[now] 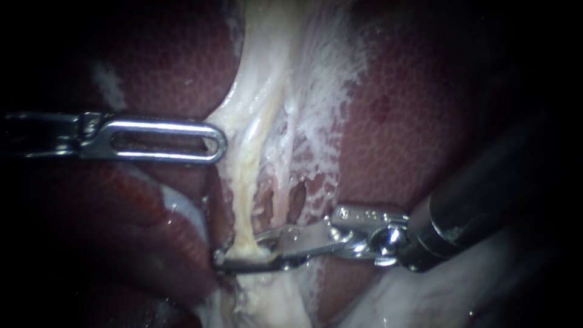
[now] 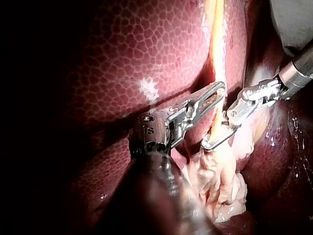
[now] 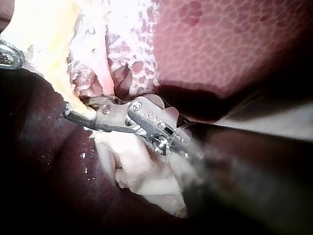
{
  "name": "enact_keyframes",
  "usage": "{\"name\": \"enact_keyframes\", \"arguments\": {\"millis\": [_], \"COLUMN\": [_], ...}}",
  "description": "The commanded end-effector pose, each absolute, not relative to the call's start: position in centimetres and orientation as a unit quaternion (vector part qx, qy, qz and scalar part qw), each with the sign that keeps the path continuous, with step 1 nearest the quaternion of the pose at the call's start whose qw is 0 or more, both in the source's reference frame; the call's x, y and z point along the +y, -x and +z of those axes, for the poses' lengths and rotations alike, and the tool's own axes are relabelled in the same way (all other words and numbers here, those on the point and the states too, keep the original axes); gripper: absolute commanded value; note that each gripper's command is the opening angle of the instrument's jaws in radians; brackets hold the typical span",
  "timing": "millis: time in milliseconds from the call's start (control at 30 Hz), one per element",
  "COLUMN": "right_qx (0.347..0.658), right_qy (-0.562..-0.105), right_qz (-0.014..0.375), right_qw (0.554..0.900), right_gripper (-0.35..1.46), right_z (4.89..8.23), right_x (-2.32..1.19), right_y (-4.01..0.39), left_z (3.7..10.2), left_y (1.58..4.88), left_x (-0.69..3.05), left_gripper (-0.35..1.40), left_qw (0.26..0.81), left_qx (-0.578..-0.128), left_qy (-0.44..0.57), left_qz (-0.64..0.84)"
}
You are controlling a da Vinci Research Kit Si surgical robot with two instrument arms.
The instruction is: Going back first clip left tube
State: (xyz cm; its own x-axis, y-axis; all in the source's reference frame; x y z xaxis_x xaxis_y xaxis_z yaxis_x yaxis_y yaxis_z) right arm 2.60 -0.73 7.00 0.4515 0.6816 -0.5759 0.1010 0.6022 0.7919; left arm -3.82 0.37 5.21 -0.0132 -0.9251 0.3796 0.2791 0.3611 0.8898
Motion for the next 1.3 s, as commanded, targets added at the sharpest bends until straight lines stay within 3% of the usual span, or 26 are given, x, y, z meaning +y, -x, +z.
{"name": "enact_keyframes", "arguments": {"millis": [33, 333, 500, 633, 967, 1300], "right_qx": [0.487, 0.487, 0.487, 0.489, 0.511, 0.544], "right_qy": [-0.402, -0.402, -0.400, -0.399, -0.382, -0.339], "right_qz": [0.193, 0.193, 0.194, 0.196, 0.175, 0.106], "right_qw": [0.751, 0.751, 0.752, 0.750, 0.749, 0.760], "right_gripper": [-0.35, -0.35, 0.25, 0.48, 0.56, 0.55], "right_z": [7.00, 7.01, 7.02, 7.03, 7.06, 7.12], "right_x": [-0.73, -0.75, -0.75, -0.75, -0.78, -0.84], "right_y": [-2.60, -2.61, -2.63, -2.69, -2.85, -2.90], "left_z": [5.21, 5.21, 5.21, 5.21, 5.21, 5.21], "left_y": [3.82, 3.82, 3.82, 3.82, 3.82, 3.82], "left_x": [0.37, 0.37, 0.37, 0.37, 0.36, 0.36], "left_gripper": [-0.35, -0.35, -0.35, -0.35, -0.35, -0.35], "left_qw": [0.633, 0.633, 0.633, 0.633, 0.633, 0.633], "left_qx": [-0.529, -0.529, -0.529, -0.529, -0.529, -0.529], "left_qy": [-0.305, -0.305, -0.305, -0.305, -0.305, -0.305], "left_qz": [-0.476, -0.476, -0.476, -0.476, -0.476, -0.476]}}
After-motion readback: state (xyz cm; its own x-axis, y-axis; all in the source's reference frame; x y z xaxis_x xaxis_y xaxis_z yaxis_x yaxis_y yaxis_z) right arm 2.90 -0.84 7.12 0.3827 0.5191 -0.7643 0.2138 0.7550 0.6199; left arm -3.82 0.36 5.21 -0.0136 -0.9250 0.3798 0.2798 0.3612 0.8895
